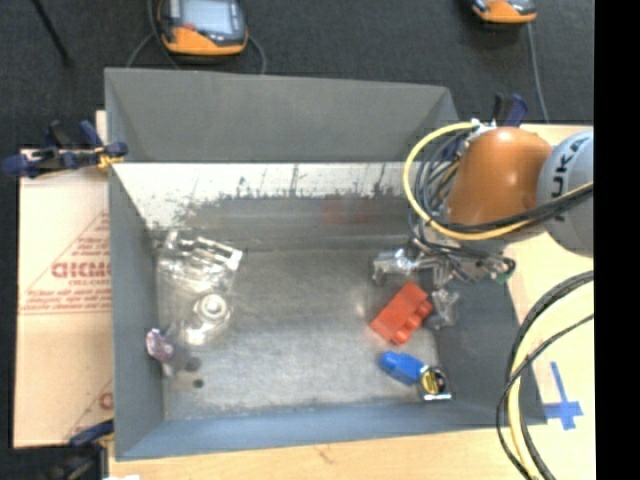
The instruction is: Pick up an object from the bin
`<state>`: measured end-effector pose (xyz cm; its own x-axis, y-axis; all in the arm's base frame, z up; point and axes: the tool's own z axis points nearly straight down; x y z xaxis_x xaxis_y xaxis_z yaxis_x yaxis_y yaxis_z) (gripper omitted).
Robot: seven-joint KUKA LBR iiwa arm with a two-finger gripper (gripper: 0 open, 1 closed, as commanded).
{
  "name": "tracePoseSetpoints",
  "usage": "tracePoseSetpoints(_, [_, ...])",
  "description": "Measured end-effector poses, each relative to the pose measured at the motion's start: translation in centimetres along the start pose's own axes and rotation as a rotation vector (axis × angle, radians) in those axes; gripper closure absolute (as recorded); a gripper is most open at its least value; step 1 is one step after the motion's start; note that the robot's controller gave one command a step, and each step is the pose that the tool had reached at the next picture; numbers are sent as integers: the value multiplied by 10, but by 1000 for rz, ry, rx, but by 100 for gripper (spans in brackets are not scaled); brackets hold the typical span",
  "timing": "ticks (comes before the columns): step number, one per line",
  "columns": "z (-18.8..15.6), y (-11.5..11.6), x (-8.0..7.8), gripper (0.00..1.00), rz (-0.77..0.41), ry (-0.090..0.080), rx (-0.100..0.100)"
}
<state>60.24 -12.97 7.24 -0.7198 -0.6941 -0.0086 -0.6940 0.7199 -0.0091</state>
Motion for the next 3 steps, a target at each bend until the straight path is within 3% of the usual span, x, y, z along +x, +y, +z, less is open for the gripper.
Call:
tracePoseSetpoints(1, [-1,14,3,0,-192,1,-3])
tracePoseSetpoints(2, [0,14,3,100,-189,1,-3])
tracePoseSetpoints(3, [-106,10,1,100,-184,2,1])
